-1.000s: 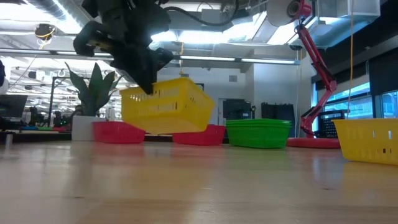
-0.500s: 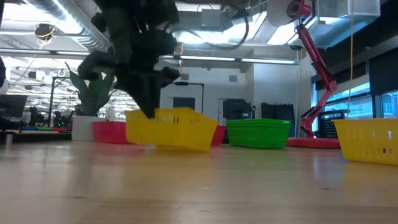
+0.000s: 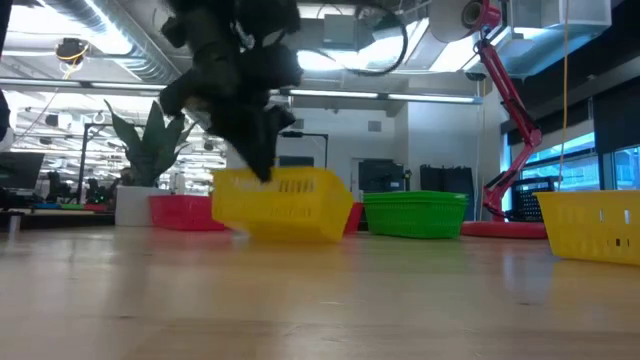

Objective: Stack baskets by color
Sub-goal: Move the top left yellow bin to the center of the table, then stack the bottom left yellow bin on the top left yellow bin

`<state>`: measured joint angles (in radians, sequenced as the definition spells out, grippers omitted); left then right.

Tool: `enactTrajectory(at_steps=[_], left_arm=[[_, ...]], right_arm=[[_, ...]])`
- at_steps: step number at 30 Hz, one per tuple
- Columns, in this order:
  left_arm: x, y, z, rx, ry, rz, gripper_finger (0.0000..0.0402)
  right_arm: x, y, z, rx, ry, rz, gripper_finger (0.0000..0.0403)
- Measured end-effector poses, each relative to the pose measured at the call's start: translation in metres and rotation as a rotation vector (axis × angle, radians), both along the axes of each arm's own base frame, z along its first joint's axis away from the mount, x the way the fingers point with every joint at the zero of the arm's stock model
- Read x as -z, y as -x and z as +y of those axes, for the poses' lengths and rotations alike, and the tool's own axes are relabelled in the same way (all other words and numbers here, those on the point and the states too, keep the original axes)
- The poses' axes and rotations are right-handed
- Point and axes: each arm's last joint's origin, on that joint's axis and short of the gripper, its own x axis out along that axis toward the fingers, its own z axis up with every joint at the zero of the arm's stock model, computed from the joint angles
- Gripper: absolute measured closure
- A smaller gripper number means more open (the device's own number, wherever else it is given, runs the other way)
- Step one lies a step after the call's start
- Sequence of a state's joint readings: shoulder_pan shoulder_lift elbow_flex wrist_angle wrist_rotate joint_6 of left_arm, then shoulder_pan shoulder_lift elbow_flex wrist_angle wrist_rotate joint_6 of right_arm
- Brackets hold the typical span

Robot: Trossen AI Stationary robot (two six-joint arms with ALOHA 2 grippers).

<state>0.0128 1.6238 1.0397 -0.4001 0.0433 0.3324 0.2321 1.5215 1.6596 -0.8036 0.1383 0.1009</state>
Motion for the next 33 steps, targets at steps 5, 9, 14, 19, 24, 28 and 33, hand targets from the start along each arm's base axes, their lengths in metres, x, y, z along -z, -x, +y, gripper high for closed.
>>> enactTrajectory(at_steps=[5,9,14,19,24,28,33], left_arm=[[-0.011,-0.004,0.000,-0.010,-0.002,-0.012,0.0395],[-0.011,-0.003,0.000,0.009,-0.007,0.001,0.0389],[-0.011,-0.003,0.000,0.013,-0.008,0.000,0.0363],[-0.011,-0.003,0.000,0.008,-0.006,-0.001,0.0338],[-0.017,0.000,-0.003,-0.007,0.001,-0.014,0.0333],[-0.039,0.010,-0.009,-0.087,0.074,-0.006,0.0336],[-0.067,0.044,-0.024,-0.162,0.149,0.084,0.0336]], right_arm=[[0.000,0.000,0.000,0.000,0.000,0.000,0.0311],[0.000,0.000,0.000,0.000,0.000,0.000,0.0311],[0.000,0.000,0.000,-0.001,0.001,0.000,0.0311],[0.000,0.000,0.000,-0.001,0.001,0.000,0.0311],[0.000,0.000,0.000,-0.003,0.003,0.000,0.0311],[0.001,0.000,0.000,-0.003,0.005,0.003,0.0311],[0.002,0.000,0.000,-0.005,0.009,0.012,0.0311]])
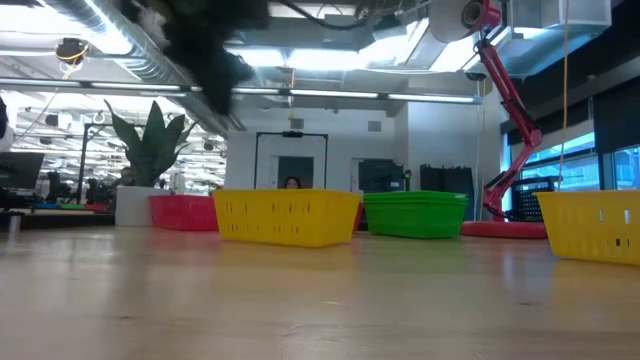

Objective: Stack baskets by color
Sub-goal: Stack the bottom left yellow bin on the top left yellow bin

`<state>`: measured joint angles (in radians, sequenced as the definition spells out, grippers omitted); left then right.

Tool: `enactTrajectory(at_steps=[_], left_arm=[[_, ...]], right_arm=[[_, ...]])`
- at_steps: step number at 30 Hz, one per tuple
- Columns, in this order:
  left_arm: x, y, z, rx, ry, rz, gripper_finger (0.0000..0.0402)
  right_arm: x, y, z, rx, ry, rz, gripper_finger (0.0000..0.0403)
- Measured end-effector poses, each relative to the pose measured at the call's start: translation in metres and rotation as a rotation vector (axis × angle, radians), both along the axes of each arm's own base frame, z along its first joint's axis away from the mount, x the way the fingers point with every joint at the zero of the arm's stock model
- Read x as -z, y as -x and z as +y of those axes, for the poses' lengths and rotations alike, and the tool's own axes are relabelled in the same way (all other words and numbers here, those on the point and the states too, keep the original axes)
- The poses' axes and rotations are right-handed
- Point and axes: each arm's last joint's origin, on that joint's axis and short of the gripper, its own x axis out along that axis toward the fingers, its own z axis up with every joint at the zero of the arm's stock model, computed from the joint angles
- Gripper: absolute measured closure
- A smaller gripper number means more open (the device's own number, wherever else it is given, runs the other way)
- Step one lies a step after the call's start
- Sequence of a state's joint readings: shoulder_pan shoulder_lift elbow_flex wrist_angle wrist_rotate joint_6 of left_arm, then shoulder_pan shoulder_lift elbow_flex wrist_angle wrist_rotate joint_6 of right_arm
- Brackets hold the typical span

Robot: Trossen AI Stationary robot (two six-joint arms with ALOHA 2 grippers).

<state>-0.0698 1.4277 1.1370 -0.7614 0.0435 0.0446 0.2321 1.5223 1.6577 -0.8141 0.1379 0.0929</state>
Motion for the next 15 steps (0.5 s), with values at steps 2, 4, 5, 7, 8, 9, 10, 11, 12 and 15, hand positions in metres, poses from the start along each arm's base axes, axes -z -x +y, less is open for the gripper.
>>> enactTrajectory(at_steps=[2,4,5,7,8,9,10,11,12,15], left_arm=[[-0.007,0.014,-0.010,-0.027,0.059,0.043,0.0336],[-0.013,0.031,-0.021,-0.047,0.131,0.112,0.0336],[-0.016,0.036,-0.027,-0.057,0.164,0.129,0.0336],[-0.021,0.052,-0.041,-0.068,0.197,0.181,0.0336],[-0.023,0.058,-0.048,-0.062,0.207,0.197,0.0336],[-0.025,0.062,-0.055,-0.044,0.215,0.193,0.0336],[-0.026,0.066,-0.063,-0.016,0.214,0.191,0.0336],[-0.027,0.072,-0.072,0.012,0.207,0.200,0.0336],[-0.027,0.077,-0.079,0.033,0.207,0.209,0.0336],[-0.027,0.088,-0.100,0.098,0.210,0.227,0.0336]], right_arm=[[0.000,0.000,0.000,-0.005,0.006,0.000,0.0311],[0.000,0.000,0.000,-0.019,0.021,-0.001,0.0311],[0.000,0.000,0.000,-0.027,0.027,-0.001,0.0311],[0.000,0.000,0.001,-0.054,0.027,0.001,0.0311],[0.000,0.000,0.001,-0.071,0.031,0.001,0.0311],[0.000,0.000,0.001,-0.079,0.034,0.001,0.0311],[0.000,0.000,0.001,-0.085,0.037,0.000,0.0311],[0.000,0.000,0.002,-0.094,0.045,0.000,0.0311],[0.000,0.000,0.002,-0.098,0.049,0.000,0.0311],[0.000,0.000,0.002,-0.100,0.052,0.000,0.0311]])
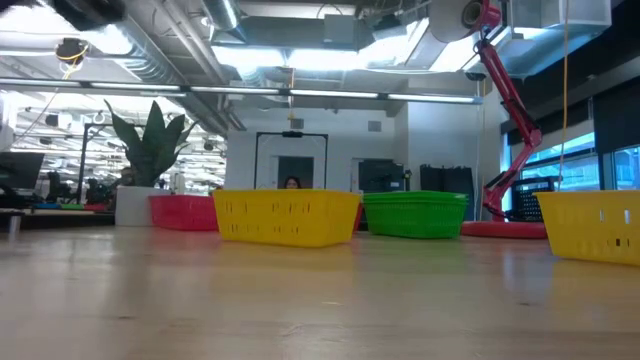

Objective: Stack baskets by color
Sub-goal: Stack the bottom left yellow bin on the top left yellow bin

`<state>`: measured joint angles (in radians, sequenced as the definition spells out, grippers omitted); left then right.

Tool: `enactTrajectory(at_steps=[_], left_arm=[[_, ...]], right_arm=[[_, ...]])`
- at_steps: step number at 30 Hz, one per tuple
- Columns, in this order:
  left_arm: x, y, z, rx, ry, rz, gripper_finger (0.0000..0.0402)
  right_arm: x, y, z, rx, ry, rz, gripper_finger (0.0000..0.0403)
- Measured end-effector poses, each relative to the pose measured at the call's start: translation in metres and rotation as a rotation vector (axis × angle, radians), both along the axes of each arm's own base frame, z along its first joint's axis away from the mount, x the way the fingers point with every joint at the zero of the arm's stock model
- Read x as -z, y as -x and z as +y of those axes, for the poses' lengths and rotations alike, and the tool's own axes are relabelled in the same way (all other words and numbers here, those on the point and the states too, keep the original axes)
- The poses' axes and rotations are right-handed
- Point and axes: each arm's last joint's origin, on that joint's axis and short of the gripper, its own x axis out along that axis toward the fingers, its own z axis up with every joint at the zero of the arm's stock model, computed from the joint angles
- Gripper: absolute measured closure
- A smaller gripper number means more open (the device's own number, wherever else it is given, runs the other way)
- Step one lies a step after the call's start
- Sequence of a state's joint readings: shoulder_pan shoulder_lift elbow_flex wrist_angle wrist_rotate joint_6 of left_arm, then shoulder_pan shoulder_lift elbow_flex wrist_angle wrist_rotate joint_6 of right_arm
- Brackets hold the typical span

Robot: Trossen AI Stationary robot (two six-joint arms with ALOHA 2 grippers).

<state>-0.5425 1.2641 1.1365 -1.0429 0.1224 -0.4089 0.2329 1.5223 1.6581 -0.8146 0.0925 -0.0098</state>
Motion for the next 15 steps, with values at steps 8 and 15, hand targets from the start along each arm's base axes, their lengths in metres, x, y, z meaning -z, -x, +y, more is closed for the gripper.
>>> enactTrajectory(at_steps=[8,15], left_arm=[[0.015,0.016,-0.041,0.120,-0.068,0.037,0.0337],[0.035,0.020,-0.069,0.193,-0.114,0.090,0.0337]], right_arm=[[0.000,0.000,0.000,-0.002,0.002,0.000,0.0311],[0.000,0.000,0.000,0.000,0.000,0.000,0.0311]])
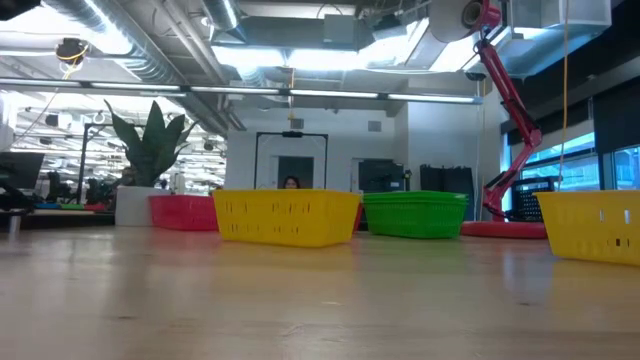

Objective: Stack baskets by color
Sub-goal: Stack the bottom left yellow bin on the top left yellow bin

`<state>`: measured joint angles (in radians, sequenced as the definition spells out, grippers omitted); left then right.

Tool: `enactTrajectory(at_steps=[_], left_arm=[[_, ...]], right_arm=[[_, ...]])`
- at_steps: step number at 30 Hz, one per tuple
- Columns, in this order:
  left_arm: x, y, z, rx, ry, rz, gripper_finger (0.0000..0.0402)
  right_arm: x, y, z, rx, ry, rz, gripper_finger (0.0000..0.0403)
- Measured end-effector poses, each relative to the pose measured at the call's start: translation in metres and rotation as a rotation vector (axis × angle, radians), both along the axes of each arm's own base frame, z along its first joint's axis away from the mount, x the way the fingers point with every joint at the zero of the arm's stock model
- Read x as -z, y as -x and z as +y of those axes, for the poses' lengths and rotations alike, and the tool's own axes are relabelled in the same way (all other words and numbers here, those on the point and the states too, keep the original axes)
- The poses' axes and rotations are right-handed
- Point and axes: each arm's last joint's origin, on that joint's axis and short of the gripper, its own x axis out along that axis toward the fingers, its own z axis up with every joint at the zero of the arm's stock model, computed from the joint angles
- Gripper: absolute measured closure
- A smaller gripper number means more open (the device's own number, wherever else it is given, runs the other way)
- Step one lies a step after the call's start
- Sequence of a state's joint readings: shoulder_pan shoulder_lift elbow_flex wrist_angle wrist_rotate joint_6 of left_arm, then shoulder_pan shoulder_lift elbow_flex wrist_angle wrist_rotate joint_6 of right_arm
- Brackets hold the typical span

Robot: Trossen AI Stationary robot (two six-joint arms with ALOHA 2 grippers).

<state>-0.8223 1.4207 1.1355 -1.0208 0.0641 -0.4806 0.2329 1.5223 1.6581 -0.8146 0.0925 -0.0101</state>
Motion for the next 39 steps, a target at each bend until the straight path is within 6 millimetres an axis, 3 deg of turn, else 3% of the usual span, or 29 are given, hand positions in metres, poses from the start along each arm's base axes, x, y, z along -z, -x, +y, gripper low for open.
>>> enactTrajectory(at_steps=[9,18,39], left_arm=[[0.024,0.002,-0.025,0.059,-0.083,0.003,0.0337],[0.047,0.003,-0.033,0.070,-0.147,0.016,0.0337],[0.050,0.000,-0.033,0.062,-0.195,-0.030,0.0337]], right_arm=[[0.000,0.000,0.000,0.001,-0.001,0.000,0.0311],[0.000,0.000,0.000,0.001,-0.001,-0.002,0.0311],[0.000,0.000,0.000,0.001,-0.001,-0.002,0.0311]])
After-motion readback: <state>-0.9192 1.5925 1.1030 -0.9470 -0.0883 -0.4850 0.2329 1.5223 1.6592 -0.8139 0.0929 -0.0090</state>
